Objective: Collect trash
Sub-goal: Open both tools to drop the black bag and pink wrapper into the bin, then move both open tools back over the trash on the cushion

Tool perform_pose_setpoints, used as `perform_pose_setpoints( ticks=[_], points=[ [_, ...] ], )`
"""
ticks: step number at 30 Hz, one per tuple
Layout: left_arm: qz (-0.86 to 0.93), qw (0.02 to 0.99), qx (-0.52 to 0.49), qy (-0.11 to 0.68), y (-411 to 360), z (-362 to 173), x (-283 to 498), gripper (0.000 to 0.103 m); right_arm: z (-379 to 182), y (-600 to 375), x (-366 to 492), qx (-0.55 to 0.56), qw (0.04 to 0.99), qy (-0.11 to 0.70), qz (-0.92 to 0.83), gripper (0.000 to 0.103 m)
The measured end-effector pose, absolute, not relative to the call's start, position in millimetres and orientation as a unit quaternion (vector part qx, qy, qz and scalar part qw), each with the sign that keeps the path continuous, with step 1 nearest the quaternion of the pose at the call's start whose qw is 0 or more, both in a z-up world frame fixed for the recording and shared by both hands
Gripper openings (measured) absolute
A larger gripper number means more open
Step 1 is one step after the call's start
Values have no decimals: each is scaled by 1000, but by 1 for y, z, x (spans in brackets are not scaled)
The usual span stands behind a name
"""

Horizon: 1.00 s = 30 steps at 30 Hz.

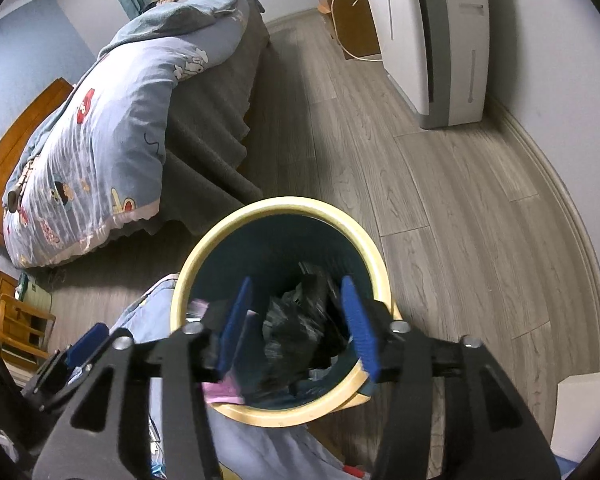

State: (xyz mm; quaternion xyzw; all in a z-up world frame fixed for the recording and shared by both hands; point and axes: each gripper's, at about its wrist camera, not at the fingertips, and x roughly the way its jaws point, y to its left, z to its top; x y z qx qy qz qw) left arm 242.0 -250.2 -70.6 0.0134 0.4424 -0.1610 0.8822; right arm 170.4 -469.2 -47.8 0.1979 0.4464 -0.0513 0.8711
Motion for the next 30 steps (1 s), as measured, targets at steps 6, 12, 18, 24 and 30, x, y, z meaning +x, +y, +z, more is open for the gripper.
perform_pose_setpoints(
  ticks=[6, 12, 18, 24, 30],
  points=[
    [-147, 889, 27, 433, -241, -68, 229, 94, -41, -464, 170, 193, 879, 434, -48, 96],
    [-138, 893, 58, 424, -228, -60, 211, 94, -37, -453, 173, 182, 880, 436, -41, 97],
    [-123, 899, 63, 415, -192, -39, 189, 95, -30, -433, 173, 162, 886, 434, -31, 97],
    [-99, 908, 68, 401, -139, -12, 158, 96, -22, -405, 174, 137, 893, 429, -13, 97],
    [-43, 914, 66, 398, -69, 1, 129, 96, -17, -366, 175, 102, 897, 429, 14, 97]
  ],
)
